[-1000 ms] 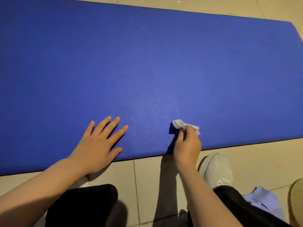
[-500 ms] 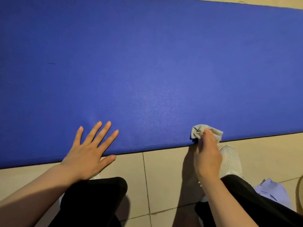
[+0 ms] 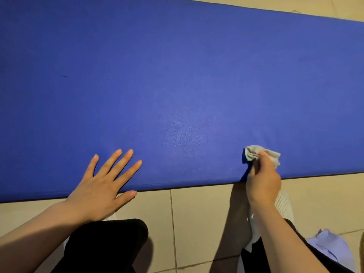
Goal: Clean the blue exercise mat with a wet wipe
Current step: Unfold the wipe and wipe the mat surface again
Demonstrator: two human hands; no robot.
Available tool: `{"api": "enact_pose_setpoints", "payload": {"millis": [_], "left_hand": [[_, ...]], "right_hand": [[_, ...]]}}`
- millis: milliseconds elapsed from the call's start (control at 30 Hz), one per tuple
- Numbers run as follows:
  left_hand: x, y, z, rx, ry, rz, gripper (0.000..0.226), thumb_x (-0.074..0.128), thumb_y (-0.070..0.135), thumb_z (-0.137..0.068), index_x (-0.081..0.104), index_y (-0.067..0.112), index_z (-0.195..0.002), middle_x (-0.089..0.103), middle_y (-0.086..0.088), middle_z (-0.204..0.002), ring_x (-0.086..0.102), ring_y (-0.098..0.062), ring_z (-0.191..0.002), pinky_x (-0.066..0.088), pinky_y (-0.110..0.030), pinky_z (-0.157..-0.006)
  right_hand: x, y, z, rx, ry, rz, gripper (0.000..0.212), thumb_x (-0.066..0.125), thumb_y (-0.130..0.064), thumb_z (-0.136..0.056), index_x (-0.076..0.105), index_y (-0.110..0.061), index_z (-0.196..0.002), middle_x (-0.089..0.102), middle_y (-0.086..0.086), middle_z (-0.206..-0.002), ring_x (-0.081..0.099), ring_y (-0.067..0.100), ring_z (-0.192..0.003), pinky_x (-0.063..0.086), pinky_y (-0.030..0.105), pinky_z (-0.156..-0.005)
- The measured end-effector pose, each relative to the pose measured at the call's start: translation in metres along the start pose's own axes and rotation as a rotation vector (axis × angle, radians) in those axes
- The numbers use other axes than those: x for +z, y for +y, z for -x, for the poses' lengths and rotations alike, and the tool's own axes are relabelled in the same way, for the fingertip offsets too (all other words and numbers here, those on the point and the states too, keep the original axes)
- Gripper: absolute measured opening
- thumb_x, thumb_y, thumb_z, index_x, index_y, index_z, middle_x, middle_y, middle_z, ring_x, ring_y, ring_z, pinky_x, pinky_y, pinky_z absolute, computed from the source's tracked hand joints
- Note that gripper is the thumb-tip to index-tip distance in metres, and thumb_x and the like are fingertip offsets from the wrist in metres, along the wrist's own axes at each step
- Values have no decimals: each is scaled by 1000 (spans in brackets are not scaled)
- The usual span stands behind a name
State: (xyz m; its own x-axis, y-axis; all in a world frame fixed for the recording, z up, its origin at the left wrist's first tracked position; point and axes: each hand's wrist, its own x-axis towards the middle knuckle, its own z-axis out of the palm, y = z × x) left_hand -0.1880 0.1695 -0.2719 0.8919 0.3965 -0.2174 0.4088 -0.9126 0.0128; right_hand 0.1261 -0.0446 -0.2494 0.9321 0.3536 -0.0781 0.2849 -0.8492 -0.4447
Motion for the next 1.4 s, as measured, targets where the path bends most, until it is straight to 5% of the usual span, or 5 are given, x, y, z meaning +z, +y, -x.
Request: {"api": "enact_pose_setpoints", "payload": {"millis": [167,400,867,1133,1400], "left_hand": [[-2,5,-2,-14,-36,0,71,20,67,-95,26,27,-154,26,-4,-159,14,-25,-147,4,-50,-113],[-12,-2,-3,1,-46,27,66,20,65,-98,30,30,-152,27,0,-159,15,-21,-146,4,-43,-113],[-23,-4,-5,8,-109,23,65,21,64,-98,28,31,-153,29,0,-158,16,-21,-146,5,-42,-112],[-32,-5,-10,21,-176,86,61,24,63,-97,32,35,-151,32,3,-157,21,-20,-145,7,-46,-112],[-49,-33,-47,-70,-156,66,64,21,62,-98,32,30,-151,29,-2,-158,23,-24,-145,12,-54,-111]], "right_hand": [[42,-62,52,-218,-119,-88,14,47,-8,-96,53,-19,-102,58,0,-99,48,15,-81,37,6,-75],[58,-67,45,-997,-228,112,37,43,-9,-84,70,-9,-110,66,8,-123,60,23,-118,49,31,-94],[36,-31,0,-354,-251,212,77,24,-64,-91,37,-15,-149,25,17,-158,17,32,-148,26,52,-117],[55,-60,6,-1156,-428,349,70,18,-61,-100,39,-14,-148,35,15,-155,30,30,-144,37,45,-112],[34,-58,-89,-358,-275,199,96,15,-81,-84,24,-14,-153,13,14,-161,7,27,-148,15,49,-120]]}}
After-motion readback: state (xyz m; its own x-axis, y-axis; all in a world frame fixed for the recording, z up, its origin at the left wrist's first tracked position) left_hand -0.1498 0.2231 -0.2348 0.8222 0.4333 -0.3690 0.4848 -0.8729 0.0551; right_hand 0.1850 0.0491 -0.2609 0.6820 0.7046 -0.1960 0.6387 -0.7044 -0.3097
